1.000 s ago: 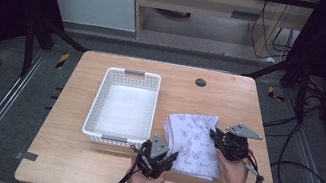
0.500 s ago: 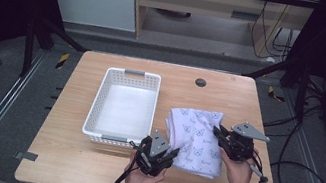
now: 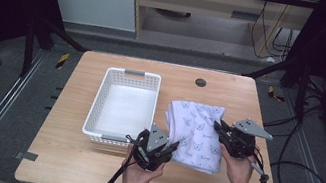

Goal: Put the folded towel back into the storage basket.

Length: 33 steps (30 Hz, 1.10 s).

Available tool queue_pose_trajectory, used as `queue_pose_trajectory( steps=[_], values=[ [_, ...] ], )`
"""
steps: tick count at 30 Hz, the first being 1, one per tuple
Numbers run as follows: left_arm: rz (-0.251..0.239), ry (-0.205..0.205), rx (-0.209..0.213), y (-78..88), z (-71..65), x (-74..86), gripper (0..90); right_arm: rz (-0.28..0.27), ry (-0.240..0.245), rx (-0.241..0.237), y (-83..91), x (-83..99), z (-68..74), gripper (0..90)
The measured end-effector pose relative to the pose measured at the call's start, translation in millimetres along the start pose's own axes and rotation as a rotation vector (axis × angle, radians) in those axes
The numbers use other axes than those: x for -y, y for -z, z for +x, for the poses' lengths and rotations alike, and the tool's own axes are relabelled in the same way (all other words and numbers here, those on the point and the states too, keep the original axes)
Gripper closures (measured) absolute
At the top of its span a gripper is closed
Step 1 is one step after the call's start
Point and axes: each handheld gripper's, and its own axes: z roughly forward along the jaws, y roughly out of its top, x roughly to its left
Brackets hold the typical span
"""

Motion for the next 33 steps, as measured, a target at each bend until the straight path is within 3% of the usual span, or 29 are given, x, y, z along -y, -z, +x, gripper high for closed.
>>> queue_pose_trajectory(
  steps=[10, 23, 33],
  values=[
    [-0.017, -0.019, -0.033, 13.9, 10.2, -12.9, 72.9, -0.037, 0.006, -0.005, -3.2, -20.0, 9.9, 78.9],
    [-0.038, -0.024, -0.054, 42.7, 37.7, -30.4, 72.9, -0.09, 0.034, -0.03, -11.8, -56.3, 35.1, 78.9],
    [-0.046, -0.026, -0.081, 59.5, 56.3, -34.5, 72.9, -0.099, 0.042, -0.04, -23.7, -73.3, 52.8, 78.9]
  ],
)
